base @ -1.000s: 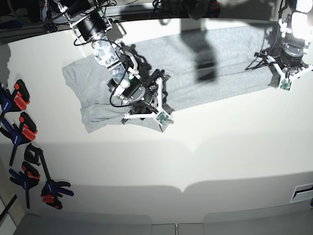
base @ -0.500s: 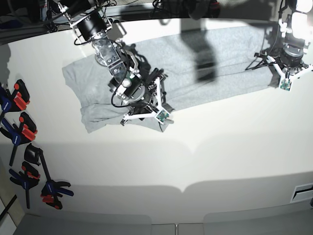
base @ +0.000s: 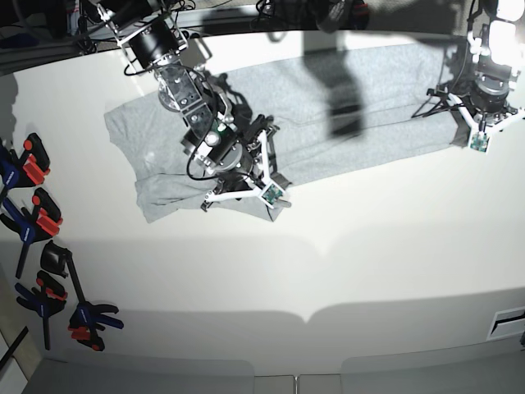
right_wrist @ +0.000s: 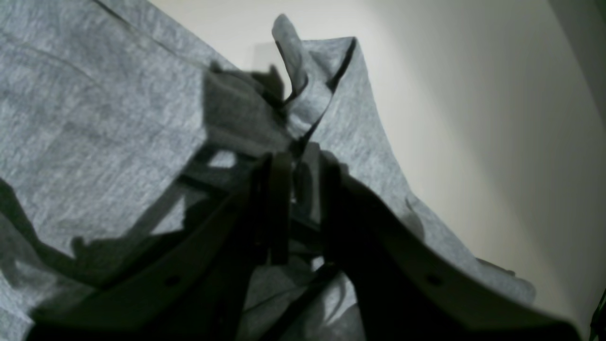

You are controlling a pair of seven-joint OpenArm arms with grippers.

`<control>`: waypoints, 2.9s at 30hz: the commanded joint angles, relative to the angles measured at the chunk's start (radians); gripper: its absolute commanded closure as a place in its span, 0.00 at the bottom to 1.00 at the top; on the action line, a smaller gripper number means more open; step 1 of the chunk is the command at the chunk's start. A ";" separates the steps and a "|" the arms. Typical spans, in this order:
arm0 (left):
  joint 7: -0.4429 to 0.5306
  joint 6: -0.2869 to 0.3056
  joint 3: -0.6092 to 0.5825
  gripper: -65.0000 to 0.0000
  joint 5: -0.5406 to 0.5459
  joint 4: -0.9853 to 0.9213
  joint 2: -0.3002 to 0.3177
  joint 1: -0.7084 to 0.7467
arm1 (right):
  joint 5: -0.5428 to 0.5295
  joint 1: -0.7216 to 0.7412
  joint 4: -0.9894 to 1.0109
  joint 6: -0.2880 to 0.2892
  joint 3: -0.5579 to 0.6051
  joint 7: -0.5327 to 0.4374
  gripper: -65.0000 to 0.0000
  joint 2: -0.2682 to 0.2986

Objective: Fold the T-shirt properly
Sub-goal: 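Hold the folded side in place with the right gripper, then release the fold and raise the right gripper toward the collar, then lower the left gripper onto the collar corner of the shirt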

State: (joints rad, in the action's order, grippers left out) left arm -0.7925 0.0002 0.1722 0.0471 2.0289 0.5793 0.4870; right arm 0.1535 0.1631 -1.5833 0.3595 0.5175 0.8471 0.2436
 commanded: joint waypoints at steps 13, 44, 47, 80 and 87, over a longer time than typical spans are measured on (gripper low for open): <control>0.015 -0.012 0.010 1.00 -0.013 0.015 0.016 -0.005 | 0.002 0.004 -0.032 0.001 -0.004 -0.016 1.00 -0.001; 0.016 -0.012 0.010 1.00 -0.013 0.015 0.016 -0.005 | 0.385 -0.737 -0.724 -0.325 -0.007 0.142 1.00 0.391; 0.025 -0.012 0.010 1.00 -0.013 0.015 0.016 -0.005 | 0.433 -0.774 -0.734 -0.367 -0.006 0.175 1.00 0.422; 0.151 0.193 0.010 0.97 0.264 -0.088 0.017 -0.006 | 0.491 -0.792 -0.734 -0.428 -0.016 0.268 1.00 0.485; 0.126 0.199 0.010 0.86 0.271 -0.272 0.017 -0.007 | 0.491 -0.792 -0.734 -0.428 -0.016 0.267 1.00 0.485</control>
State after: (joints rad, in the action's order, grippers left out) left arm -0.6769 0.2031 0.1722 0.3176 1.7432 0.5804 0.4816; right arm 0.6273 -0.6270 -2.2974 -0.0505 0.5079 1.1202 0.7174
